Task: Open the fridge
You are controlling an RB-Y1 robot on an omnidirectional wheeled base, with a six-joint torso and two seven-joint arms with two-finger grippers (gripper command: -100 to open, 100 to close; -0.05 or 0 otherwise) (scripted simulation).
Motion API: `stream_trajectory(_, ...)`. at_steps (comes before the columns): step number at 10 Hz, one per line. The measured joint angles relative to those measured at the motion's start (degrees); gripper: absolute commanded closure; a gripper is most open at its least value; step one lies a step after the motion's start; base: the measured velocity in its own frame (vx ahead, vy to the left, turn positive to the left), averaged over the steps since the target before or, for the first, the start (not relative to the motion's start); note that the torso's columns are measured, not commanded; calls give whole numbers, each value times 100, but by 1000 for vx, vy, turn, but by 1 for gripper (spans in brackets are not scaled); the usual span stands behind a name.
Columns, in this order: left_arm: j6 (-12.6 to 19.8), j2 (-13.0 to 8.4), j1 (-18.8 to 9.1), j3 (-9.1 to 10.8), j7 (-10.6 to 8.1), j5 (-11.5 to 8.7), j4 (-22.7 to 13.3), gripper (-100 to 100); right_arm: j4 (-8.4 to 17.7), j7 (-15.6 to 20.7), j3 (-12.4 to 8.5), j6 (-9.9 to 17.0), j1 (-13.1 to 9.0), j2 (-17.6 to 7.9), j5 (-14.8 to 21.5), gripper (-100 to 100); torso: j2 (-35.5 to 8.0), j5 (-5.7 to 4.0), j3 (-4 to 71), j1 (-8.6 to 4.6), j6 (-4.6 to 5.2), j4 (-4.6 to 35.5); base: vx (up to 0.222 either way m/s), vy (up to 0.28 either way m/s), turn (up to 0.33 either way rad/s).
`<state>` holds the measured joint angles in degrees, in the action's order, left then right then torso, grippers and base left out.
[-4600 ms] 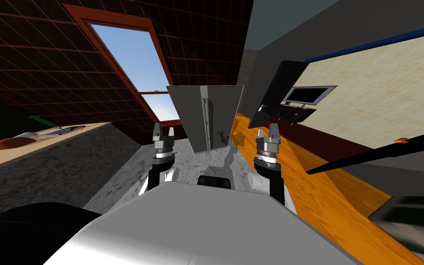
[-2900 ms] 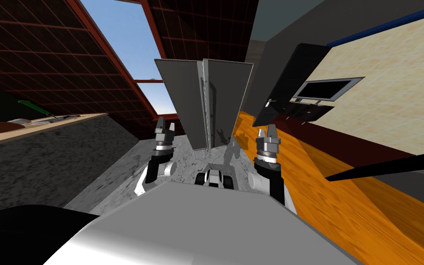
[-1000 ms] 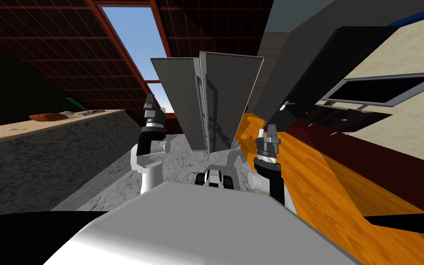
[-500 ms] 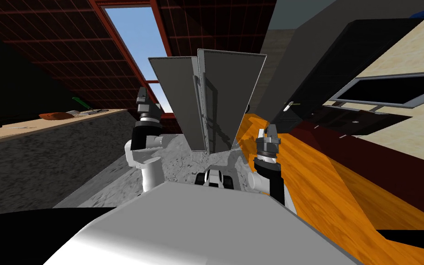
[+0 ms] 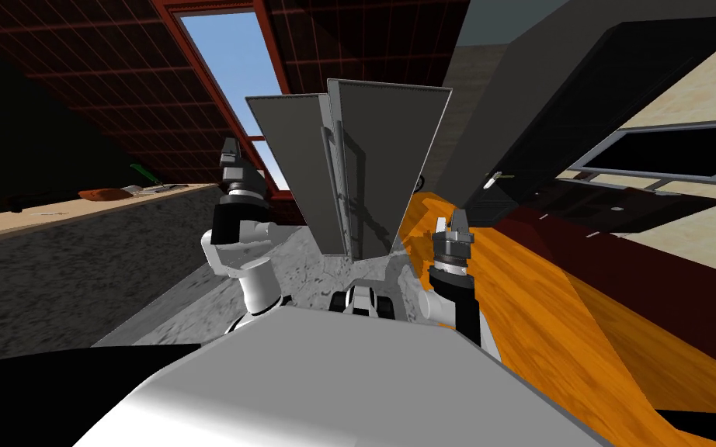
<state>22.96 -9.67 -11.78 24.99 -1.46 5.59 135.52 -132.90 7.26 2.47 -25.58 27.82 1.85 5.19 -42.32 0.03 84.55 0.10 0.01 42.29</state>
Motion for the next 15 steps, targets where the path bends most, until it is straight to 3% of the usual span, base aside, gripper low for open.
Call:
stream_trajectory(8, 1298, -34, -1064, 497, -179, 217, 85, -100, 0, 0, 0, 0, 0, 0, 0, 0, 8, -3, 5, -12, 0, -2, 48, -65, 46)
stream_trajectory(15, 2300, -26, -1853, 797, -320, 379, 122, -100, 0, 0, 0, 0, 0, 0, 0, 0, 0, 0, -1, -1, -1, 0, 53, -62, 42)
